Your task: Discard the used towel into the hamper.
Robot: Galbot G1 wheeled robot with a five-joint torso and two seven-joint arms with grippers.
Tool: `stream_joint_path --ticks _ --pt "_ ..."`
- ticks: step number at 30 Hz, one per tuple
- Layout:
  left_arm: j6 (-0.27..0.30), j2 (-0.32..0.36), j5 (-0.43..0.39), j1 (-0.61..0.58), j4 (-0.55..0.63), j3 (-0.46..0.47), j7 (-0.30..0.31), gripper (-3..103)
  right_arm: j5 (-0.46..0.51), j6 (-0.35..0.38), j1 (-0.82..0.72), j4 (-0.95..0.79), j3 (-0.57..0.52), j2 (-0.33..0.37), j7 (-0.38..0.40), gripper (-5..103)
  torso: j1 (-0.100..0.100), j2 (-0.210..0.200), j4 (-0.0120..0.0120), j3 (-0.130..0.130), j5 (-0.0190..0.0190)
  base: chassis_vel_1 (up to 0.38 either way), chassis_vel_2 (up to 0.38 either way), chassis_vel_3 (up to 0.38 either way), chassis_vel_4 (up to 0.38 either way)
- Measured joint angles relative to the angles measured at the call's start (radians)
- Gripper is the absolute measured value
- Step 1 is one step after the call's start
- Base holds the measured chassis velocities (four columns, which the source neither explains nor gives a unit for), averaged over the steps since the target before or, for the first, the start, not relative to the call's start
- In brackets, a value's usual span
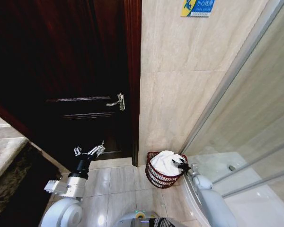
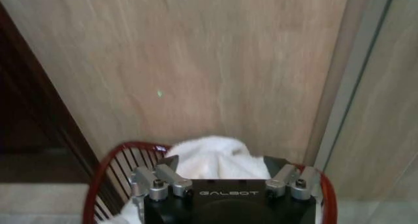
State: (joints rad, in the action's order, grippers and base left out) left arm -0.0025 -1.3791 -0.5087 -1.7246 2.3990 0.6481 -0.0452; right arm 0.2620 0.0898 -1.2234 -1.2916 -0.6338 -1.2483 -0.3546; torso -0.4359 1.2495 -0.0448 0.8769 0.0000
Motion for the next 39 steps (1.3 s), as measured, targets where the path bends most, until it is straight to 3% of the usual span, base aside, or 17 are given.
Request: stream_joint_path --ticks 3,5,9,11,15,33,39 --pt "0.000 0.000 0.000 0.000 0.000 0.000 0.000 100 0.005 -0.002 -0.053 -0.071 -0.019 -0.009 0.016 96 0.000 0.000 0.0002 0.000 0.0000 0.000 0.000 0.000 0.000" --pt "0.000 0.000 0.000 0.000 0.000 0.000 0.000 100 0.013 -0.034 -0.121 -0.183 -0.050 -0.038 0.065 100 0.000 0.000 0.0002 0.000 0.0000 0.000 0.000 0.000 0.000" --pt "0.000 0.000 0.000 0.000 0.000 0.000 0.000 100 0.021 -0.050 -0.165 -0.270 -0.071 -0.066 0.106 100 0.000 0.000 0.0002 0.000 -0.0001 0.000 0.000 0.000 0.000" --pt "0.000 0.000 0.000 0.000 0.000 0.000 0.000 100 0.029 -0.080 -0.238 -0.430 -0.095 -0.107 0.169 100 0.000 0.000 0.0001 0.000 -0.0007 0.000 0.000 0.000 0.000" --pt "0.000 0.000 0.000 0.000 0.000 0.000 0.000 100 0.030 -0.095 -0.311 -0.602 -0.123 -0.153 0.198 100 0.000 0.000 0.0001 0.000 -0.0006 0.000 0.000 0.000 0.000" --pt "0.000 0.000 0.000 0.000 0.000 0.000 0.000 100 0.028 -0.160 -0.588 -1.055 -0.158 -0.300 0.214 100 0.000 0.000 0.0001 0.000 -0.0002 0.000 0.000 0.000 0.000" --pt "0.000 0.000 0.000 0.000 0.000 0.000 0.000 100 0.024 -0.179 -0.618 -1.106 -0.163 -0.318 0.220 100 0.000 0.000 0.0001 0.000 0.0000 0.000 0.000 0.000 0.000"
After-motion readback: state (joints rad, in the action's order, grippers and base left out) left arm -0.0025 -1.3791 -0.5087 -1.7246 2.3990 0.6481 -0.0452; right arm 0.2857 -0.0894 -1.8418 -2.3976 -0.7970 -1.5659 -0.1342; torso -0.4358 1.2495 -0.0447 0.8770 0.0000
